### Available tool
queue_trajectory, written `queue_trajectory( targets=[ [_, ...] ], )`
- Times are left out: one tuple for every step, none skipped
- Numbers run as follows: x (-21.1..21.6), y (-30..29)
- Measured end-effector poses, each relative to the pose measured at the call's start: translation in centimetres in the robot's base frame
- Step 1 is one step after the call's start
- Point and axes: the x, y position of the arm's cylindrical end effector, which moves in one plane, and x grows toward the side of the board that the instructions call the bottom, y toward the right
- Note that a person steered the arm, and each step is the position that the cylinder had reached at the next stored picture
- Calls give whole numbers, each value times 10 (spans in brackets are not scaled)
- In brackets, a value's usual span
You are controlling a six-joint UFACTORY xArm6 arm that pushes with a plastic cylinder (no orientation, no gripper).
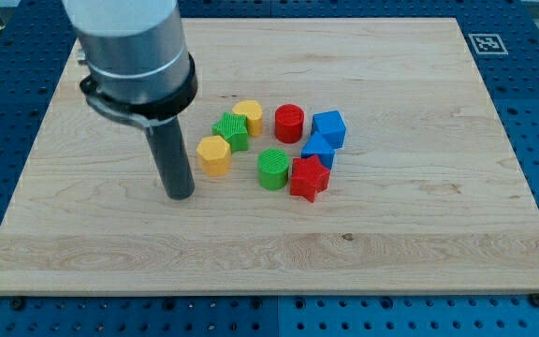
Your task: Place your arm to the top left of the green star
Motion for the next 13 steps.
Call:
queue_trajectory(
  targets=[
    [10, 2],
    [37, 50],
    [56, 87],
    [57, 89],
    [57, 89],
    [57, 91],
    [54, 91],
    [45, 82],
    [39, 70],
    [3, 27],
    [-42, -15],
    [-76, -32],
    [-103, -32]
  ],
)
